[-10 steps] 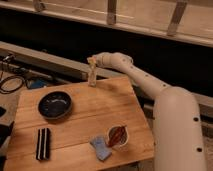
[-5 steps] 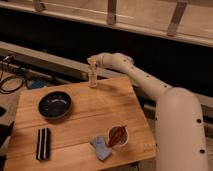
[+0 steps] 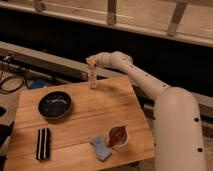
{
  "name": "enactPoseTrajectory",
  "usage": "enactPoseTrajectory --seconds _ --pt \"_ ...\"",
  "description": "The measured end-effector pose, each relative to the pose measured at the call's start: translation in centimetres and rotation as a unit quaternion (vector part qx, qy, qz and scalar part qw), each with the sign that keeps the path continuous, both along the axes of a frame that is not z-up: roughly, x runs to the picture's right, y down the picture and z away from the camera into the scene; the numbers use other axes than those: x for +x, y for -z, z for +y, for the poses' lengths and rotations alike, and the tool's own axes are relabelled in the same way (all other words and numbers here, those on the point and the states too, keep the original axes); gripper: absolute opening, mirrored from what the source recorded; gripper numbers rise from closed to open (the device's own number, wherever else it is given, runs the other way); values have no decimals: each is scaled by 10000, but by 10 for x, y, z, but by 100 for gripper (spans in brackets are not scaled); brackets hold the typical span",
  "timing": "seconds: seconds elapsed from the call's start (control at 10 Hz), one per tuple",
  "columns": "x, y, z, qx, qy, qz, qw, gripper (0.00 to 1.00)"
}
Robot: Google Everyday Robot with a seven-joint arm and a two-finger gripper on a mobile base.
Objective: Stand the bottle upright
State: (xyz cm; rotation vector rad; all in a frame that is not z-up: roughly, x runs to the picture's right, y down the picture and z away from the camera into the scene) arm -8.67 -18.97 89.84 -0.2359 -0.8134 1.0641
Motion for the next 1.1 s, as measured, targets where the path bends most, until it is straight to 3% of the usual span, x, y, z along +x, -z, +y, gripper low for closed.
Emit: enactPoseTrajectory --seconds 0.2,0.3,0.5,0.7,1.1 --pt "1 0 2 -52 0 0 10000 34" --pt "1 -1 3 -66 -2 -2 10000 39" --pt "1 -2 5 -163 24 -19 9999 62" --pt "-3 -1 3 -142 48 -10 9999 78" --pt "-8 1 1 -146 87 -12 9999 80"
